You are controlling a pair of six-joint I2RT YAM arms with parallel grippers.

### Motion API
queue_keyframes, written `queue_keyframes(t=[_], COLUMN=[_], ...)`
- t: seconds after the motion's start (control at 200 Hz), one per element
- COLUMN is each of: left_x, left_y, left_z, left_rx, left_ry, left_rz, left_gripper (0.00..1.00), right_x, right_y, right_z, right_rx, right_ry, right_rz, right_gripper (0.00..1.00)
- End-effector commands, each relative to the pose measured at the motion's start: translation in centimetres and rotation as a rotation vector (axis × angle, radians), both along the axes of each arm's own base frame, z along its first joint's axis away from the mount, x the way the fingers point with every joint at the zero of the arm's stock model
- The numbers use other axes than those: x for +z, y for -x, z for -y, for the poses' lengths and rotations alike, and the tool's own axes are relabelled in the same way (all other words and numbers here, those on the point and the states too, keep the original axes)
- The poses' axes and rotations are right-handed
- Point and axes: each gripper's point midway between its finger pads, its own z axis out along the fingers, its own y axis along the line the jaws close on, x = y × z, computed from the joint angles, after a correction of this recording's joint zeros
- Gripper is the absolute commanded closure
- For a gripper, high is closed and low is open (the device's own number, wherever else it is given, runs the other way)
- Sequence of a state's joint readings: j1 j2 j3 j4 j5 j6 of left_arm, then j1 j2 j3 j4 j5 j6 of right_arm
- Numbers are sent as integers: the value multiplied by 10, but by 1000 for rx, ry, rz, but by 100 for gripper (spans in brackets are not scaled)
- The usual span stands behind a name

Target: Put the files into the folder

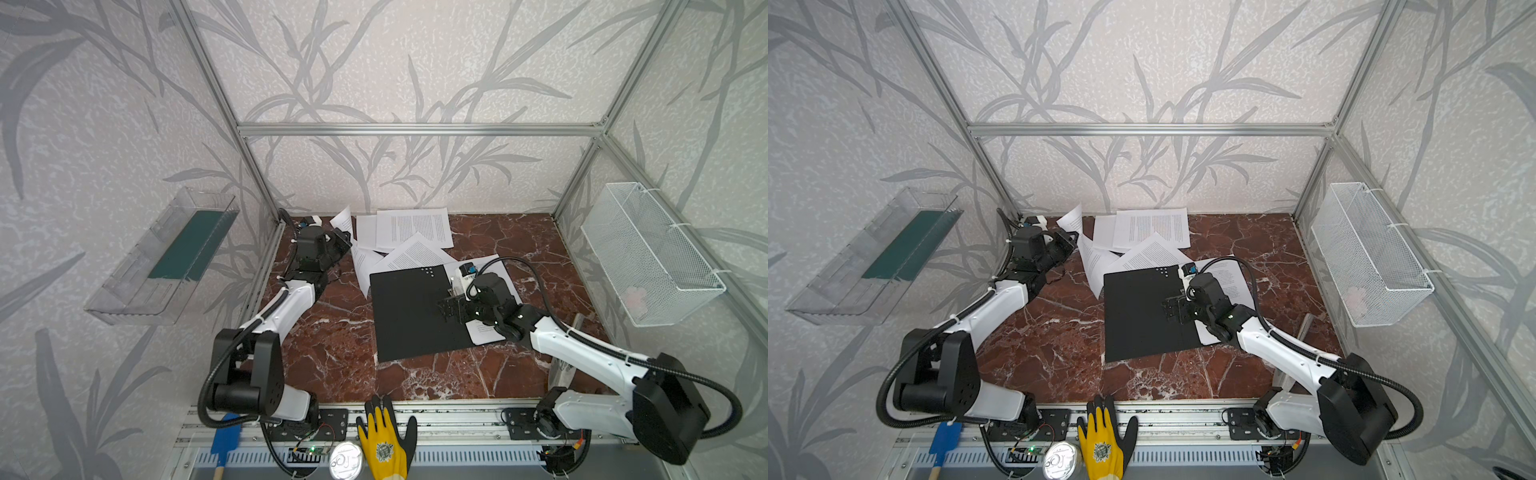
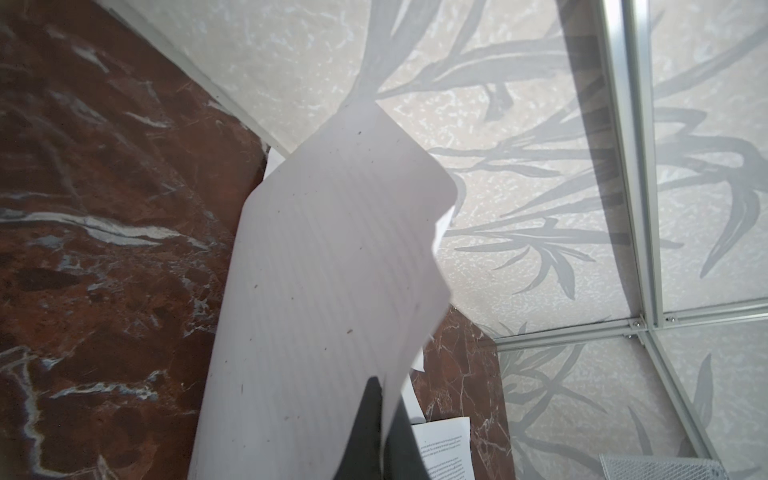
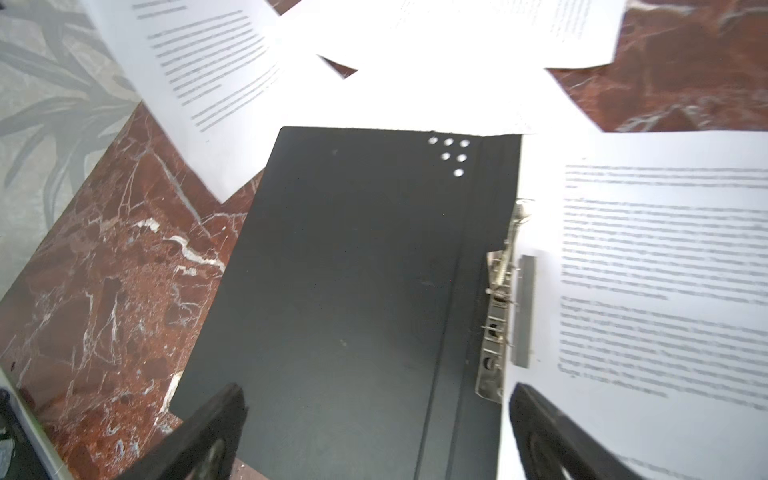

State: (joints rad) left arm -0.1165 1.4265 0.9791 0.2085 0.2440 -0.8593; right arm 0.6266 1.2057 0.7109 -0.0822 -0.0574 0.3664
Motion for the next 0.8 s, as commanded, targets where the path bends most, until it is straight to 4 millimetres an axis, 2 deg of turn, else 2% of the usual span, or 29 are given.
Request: queue_keyframes(t=[0.0,0.155,0.35,0.5,0.56,0.69,0.795], left_x=[37,72,90,102,111,129,132], left_y=[20,47,86,140,164,213,238], left_z=[24,83,172,252,276,307,318], left_rx=[-72,-203,-435,-643,-701,-796,-858], left_ry=[-173,-311,-368,-410,-420,-414,-386], left_rz=[20,79,135,205,252,330,344], left_gripper=[100,100,100,100,100,100,100], right_x=[7,20,35,37,39,38,34], right_y=[2,1,-1,-4,-4,-3,-4], right_z=[23,54,91,125,136,153,162], right_rx=[-70,-172,-282,-406,-449,-512,-544], right_ry=[-4,-25,-87,-123,-143,-161,-173], right_rz=[5,28,51,21,18,16,5], right_gripper=[1,1,1,1,1,1,1])
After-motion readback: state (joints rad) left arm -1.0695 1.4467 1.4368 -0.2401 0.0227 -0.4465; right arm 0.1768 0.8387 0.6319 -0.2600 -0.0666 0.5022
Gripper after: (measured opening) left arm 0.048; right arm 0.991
